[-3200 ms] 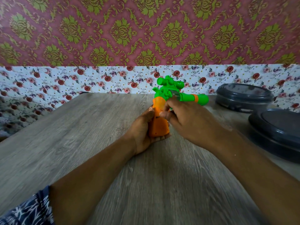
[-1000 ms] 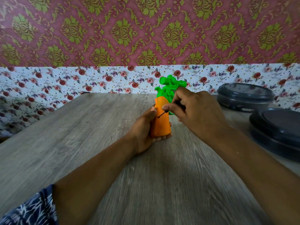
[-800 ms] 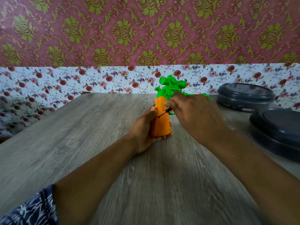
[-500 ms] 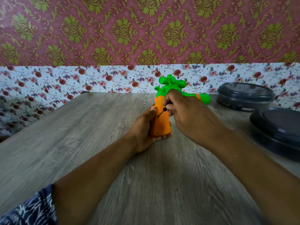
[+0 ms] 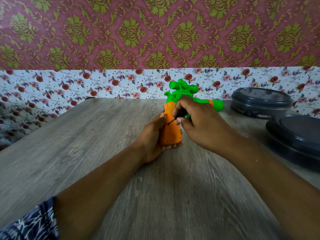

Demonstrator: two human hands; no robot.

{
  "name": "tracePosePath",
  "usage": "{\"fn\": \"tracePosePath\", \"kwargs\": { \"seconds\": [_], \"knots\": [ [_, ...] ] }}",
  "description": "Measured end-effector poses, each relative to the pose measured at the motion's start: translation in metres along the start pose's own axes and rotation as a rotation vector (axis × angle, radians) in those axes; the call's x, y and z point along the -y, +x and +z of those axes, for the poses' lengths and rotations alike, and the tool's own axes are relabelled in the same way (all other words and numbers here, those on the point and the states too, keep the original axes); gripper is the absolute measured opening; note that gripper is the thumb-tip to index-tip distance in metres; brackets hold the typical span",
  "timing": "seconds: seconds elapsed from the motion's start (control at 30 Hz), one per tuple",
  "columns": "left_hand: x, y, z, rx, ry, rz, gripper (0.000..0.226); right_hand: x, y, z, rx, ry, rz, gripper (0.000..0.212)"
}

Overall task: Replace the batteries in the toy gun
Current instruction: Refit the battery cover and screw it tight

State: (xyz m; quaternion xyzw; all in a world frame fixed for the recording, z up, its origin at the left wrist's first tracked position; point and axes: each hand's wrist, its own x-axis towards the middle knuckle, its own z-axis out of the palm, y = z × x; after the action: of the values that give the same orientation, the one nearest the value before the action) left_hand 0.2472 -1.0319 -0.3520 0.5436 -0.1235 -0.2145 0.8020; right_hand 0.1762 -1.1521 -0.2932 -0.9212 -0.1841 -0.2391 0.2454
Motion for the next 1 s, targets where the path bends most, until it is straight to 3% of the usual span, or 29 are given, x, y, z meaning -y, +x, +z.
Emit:
{"fn": "tracePosePath", "kwargs": {
  "seconds": [0.17,0.4,0.6,0.87,1.0],
  "knots": [
    [0.000,0.000,0.000,-0.020,0.005,-0.006,0.031,-0.002,-0.002,0.001,-0.045,-0.127,-0.038,0.003],
    [0.002,0.002,0.000,-0.070,0.003,0.007,0.027,0.000,-0.006,0.000,-0.038,-0.452,-0.031,0.029],
    [0.002,0.002,0.001,-0.051,0.077,0.023,0.030,0.003,-0.004,-0.001,0.080,-0.232,-0.009,0.014],
    [0.003,0.000,0.001,-0.044,0.064,0.037,0.027,0.007,-0.006,-0.003,-0.047,-0.386,-0.065,0.010],
    [0.003,0.000,0.002,-0.048,0.076,0.041,0.025,0.010,-0.008,-0.004,-0.078,-0.463,-0.082,0.028]
  ]
}}
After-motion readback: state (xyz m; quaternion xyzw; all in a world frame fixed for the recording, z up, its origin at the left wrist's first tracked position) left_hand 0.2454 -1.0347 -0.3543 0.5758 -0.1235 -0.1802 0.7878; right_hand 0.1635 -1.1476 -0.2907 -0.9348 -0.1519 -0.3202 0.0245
